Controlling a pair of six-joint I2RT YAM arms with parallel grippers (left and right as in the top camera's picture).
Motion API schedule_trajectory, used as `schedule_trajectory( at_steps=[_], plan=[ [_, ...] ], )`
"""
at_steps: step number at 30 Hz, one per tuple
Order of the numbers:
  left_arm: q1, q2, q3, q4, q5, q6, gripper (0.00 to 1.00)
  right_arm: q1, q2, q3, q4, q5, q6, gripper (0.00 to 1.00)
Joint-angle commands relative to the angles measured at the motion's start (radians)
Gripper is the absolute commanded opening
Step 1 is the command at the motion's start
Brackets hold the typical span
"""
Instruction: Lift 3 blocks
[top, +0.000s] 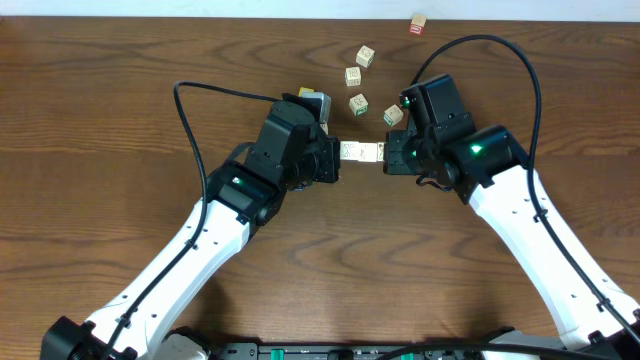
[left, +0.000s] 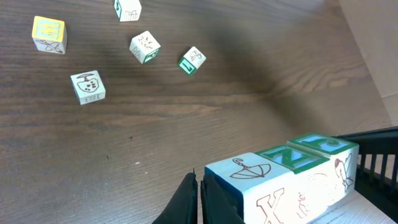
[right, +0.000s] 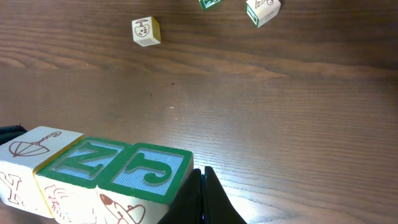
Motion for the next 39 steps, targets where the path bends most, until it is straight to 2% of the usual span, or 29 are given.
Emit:
schedule_trajectory(
  at_steps=[1, 39],
  plan=[
    [-0.071, 0.022, 0.043, 0.026, 0.21, 0.01, 0.07, 0.082, 0.017, 0.043, 0.035, -0.242, -0.008, 0.01],
    [-0.071, 0.174, 0.042, 0.048, 0.21, 0.016, 0.07, 0.072, 0.18, 0.042, 0.072, -0.26, -0.016, 0.01]
  ],
)
